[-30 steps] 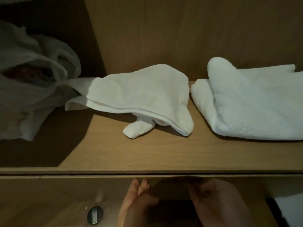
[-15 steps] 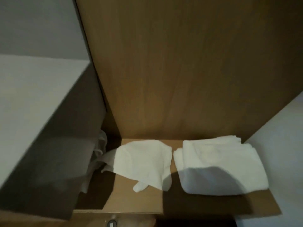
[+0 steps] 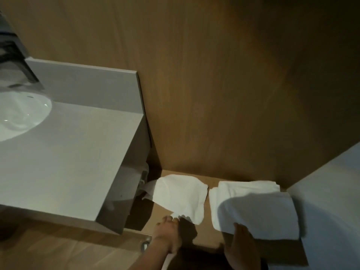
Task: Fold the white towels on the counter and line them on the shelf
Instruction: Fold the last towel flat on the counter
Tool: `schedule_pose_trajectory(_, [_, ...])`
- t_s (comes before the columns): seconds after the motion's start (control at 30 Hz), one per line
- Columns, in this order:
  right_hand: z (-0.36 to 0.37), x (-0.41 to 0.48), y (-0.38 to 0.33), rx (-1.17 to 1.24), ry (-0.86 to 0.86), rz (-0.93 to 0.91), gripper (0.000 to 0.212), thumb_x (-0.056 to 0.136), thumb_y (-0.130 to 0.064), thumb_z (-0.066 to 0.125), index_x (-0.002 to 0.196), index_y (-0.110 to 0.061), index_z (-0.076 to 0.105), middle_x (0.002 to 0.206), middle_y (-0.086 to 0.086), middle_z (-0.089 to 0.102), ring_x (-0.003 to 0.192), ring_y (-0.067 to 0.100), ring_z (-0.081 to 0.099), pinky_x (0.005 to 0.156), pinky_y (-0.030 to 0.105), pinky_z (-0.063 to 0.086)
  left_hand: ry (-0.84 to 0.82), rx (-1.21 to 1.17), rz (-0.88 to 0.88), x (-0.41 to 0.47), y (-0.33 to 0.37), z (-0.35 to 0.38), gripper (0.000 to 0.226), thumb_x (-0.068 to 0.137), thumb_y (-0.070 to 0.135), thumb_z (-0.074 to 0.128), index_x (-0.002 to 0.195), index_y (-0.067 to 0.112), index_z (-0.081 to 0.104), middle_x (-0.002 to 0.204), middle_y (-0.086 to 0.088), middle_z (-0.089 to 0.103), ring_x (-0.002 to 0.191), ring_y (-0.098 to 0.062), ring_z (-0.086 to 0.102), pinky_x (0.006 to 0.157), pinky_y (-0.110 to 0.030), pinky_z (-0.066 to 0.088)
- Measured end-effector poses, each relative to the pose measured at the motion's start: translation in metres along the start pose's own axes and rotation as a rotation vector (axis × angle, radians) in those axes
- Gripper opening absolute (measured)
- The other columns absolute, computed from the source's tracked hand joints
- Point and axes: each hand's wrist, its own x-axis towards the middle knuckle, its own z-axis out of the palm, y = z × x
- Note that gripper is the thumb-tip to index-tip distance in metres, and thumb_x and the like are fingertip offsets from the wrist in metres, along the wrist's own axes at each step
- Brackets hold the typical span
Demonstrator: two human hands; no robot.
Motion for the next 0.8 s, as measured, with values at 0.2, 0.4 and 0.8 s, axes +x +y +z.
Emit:
schedule_pose_trajectory(0.2, [0.001,0.057,-0.032,-0.157,-0.147,-0.122,0.059,0.097,-0.028,0.044,0.149,-0.019,0.016,0.156,0.002,0.017,0.144,0.017,0.015,0.115,0.027,0.02,0.085,0.189,0.054,0.065,-0.025,-0.041,0.062,0.087,0.021,0.055,0.142,0.011,0.028,0.144,-0.011,0.033,0.135,-0.027,0.028,0.11,-0.038,0.028])
schedule_pose_trajectory(0.4, [0.019,0.123,-0.047,-0.216,-0.128,-0.156,0.056,0.098,-0.026,0.039,0.149,-0.019,0.017,0.157,0.004,0.016,0.145,0.019,0.011,0.115,0.028,0.016,0.111,0.174,0.037,0.133,-0.04,-0.058,0.068,0.084,0.023,0.061,0.143,0.012,0.029,0.144,-0.011,0.034,0.132,-0.027,0.033,0.109,-0.039,0.03])
schedule_pose_trajectory(0.8, [0.143,0.267,-0.032,-0.201,-0.204,-0.204,0.064,0.097,-0.03,0.047,0.149,-0.01,0.016,0.153,0.012,0.024,0.14,0.028,0.025,0.108,0.041,0.029,0.184,0.048,-0.064,0.279,-0.064,0.025,0.085,0.091,0.056,0.043,0.15,0.01,0.002,0.158,-0.013,0.004,0.144,-0.033,0.01,0.115,-0.046,0.015])
